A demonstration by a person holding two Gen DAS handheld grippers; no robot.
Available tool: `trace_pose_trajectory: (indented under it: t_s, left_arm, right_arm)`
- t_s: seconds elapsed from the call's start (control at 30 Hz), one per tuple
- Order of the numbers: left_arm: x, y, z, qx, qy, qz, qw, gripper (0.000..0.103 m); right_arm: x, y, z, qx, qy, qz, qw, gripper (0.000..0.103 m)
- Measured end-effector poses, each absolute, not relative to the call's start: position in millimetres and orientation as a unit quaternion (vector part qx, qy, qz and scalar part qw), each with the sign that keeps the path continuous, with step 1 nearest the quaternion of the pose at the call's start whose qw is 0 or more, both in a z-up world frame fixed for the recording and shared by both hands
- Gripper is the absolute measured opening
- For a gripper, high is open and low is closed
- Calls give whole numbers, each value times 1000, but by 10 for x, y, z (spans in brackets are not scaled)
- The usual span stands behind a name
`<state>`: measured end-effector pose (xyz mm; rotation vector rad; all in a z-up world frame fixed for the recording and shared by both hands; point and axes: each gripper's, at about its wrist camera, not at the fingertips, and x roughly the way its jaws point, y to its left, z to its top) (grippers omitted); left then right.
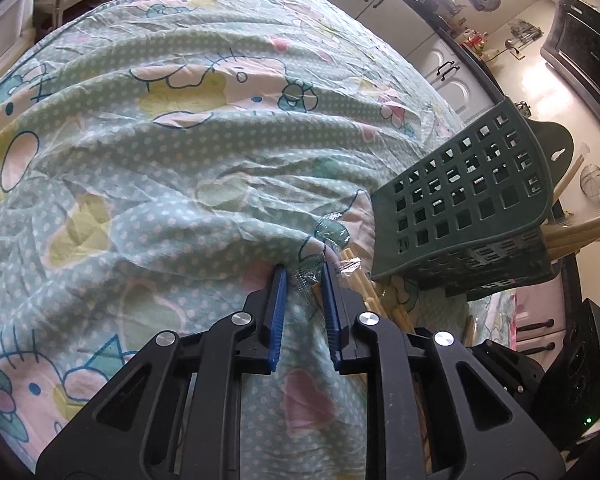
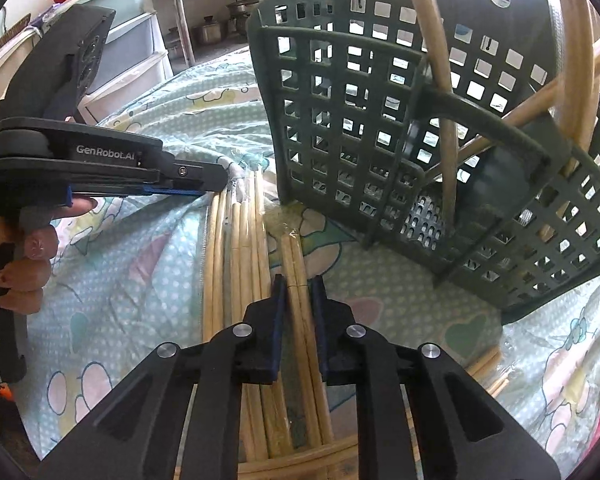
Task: Organize utensils
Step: 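Lower the right tool onto the loose wooden chopsticks and close on one, then lift the chopstick upright with the right tool toward the green caddy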
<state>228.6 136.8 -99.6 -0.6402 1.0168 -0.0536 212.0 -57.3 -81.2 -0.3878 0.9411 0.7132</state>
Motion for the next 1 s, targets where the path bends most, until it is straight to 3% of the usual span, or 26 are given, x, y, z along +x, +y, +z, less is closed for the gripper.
trace_pose_trajectory:
  t_s: [0.27, 0.7, 1.0]
  left_arm:
    - [2207, 1416, -997, -318, 469, -44, 823, 1]
    - [1949, 1522, -908, -350, 446, -77, 820, 0]
    - [1723, 1554, -558, -349, 405, -94, 840, 0]
  right_arm:
    - [1978, -530, -788, -179, 436, 338, 814, 11]
    - [1845, -528, -626, -162, 419, 348, 823, 11]
    - [1790, -676, -432, -145, 393, 355, 836, 11]
